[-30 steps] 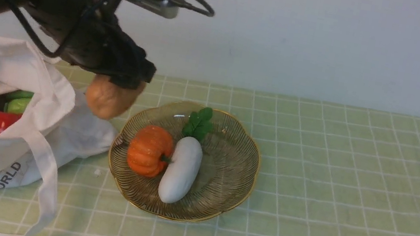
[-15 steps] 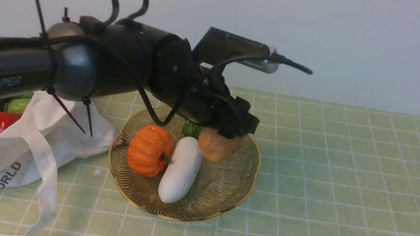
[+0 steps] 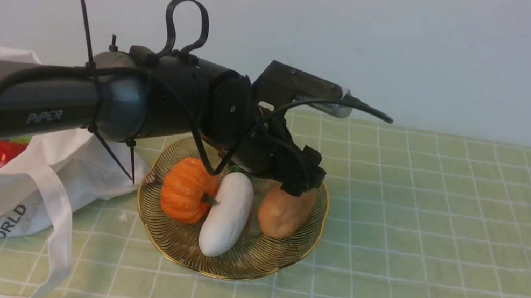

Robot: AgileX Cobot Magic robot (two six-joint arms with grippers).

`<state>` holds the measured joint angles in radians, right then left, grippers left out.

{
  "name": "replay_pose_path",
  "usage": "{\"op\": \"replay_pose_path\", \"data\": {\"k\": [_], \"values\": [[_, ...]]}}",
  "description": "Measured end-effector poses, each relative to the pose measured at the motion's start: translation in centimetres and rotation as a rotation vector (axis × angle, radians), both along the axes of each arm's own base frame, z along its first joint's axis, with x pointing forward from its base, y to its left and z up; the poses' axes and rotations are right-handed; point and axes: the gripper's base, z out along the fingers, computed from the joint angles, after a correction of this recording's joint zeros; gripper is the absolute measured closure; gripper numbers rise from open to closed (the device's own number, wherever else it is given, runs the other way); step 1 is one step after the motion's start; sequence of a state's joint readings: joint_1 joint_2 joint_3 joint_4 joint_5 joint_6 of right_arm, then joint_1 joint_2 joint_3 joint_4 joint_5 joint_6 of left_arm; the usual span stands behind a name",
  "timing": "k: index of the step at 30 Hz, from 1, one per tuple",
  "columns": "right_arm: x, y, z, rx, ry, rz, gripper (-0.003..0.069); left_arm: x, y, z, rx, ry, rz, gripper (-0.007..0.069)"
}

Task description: Take vegetables from bag on green coffee tablecloth place on plate.

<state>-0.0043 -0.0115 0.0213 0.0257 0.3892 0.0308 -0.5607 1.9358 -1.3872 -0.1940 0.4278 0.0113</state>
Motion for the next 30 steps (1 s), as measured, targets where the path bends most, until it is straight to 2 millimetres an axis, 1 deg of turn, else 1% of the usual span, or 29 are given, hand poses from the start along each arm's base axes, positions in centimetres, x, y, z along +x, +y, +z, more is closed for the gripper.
{"op": "replay_pose_path", "data": {"k": [2,3,5,6,7,8,9,10,11,12,13,16,17,18,19,20,21,23,24,25,28,29,30], "values": [[0.0,0.0,0.0,0.0,0.0,0.0,0.0673,-0.2,0.1,0.3,0.009,0.012,-0.006,-0.0038],[0.0,0.0,0.0,0.0,0.0,0.0,0.0673,-0.4,0.2,0.7,0.017,0.019,-0.013,-0.0041],[0.0,0.0,0.0,0.0,0.0,0.0,0.0673,-0.6,0.4,1.9,0.037,0.011,-0.029,-0.0016],[0.0,0.0,0.0,0.0,0.0,0.0,0.0673,-1.0,0.7,3.4,0.048,-0.009,-0.041,0.0037],[0.0,0.0,0.0,0.0,0.0,0.0,0.0673,-1.1,0.8,3.9,0.046,-0.015,-0.04,0.0058],[0.0,0.0,0.0,0.0,0.0,0.0,0.0673,-1.5,1.2,5.3,0.045,-0.035,-0.038,0.0124],[0.0,0.0,0.0,0.0,0.0,0.0,0.0673,-2.2,1.7,7.3,0.035,-0.065,-0.03,0.0224],[0.0,0.0,0.0,0.0,0.0,0.0,0.0673,-3.5,2.7,10.5,0.015,-0.116,-0.018,0.0386],[0.0,0.0,0.0,0.0,0.0,0.0,0.0673,-4.6,3.5,12.7,0.0,-0.158,-0.01,0.0507],[0.0,0.0,0.0,0.0,0.0,0.0,0.0673,-5.6,4.1,14.5,-0.018,-0.195,-0.007,0.0559],[0.0,0.0,0.0,0.0,0.0,0.0,0.0673,-7.1,5.1,16.9,-0.052,-0.251,-0.003,0.0599],[0.0,0.0,0.0,0.0,0.0,0.0,0.0673,-9.9,6.9,20.6,-0.107,-0.339,0.002,0.0624],[0.0,0.0,0.0,0.0,0.0,0.0,0.0673,-10.6,7.3,21.4,-0.122,-0.36,0.004,0.0628],[0.0,0.0,0.0,0.0,0.0,0.0,0.0673,-11.9,8.1,22.5,-0.143,-0.39,0.006,0.0629],[0.0,0.0,0.0,0.0,0.0,0.0,0.0673,-11.9,8.1,22.5,-0.143,-0.39,0.006,0.0629],[0.0,0.0,0.0,0.0,0.0,0.0,0.0673,-12.9,8.7,23.2,-0.159,-0.41,0.009,0.0629],[0.0,0.0,0.0,0.0,0.0,0.0,0.0673,-14.7,9.8,24.0,-0.183,-0.438,0.014,0.0629],[0.0,0.0,0.0,0.0,0.0,0.0,0.0673,-16.9,11.2,24.3,-0.203,-0.461,0.018,0.0629],[0.0,0.0,0.0,0.0,0.0,0.0,0.0673,-17.6,11.6,24.4,-0.211,-0.472,0.019,0.0629],[0.0,0.0,0.0,0.0,0.0,0.0,0.0673,-19.0,12.6,23.8,-0.214,-0.473,0.019,0.0629],[0.0,0.0,0.0,0.0,0.0,0.0,0.0673,-21.8,14.3,22.5,-0.224,-0.476,0.02,0.0629],[0.0,0.0,0.0,0.0,0.0,0.0,0.0673,-22.6,14.7,22.3,-0.233,-0.479,0.02,0.0629],[0.0,0.0,0.0,0.0,0.0,0.0,0.0673,-23.7,15.3,21.4,-0.24,-0.459,0.019,0.0629]]}}
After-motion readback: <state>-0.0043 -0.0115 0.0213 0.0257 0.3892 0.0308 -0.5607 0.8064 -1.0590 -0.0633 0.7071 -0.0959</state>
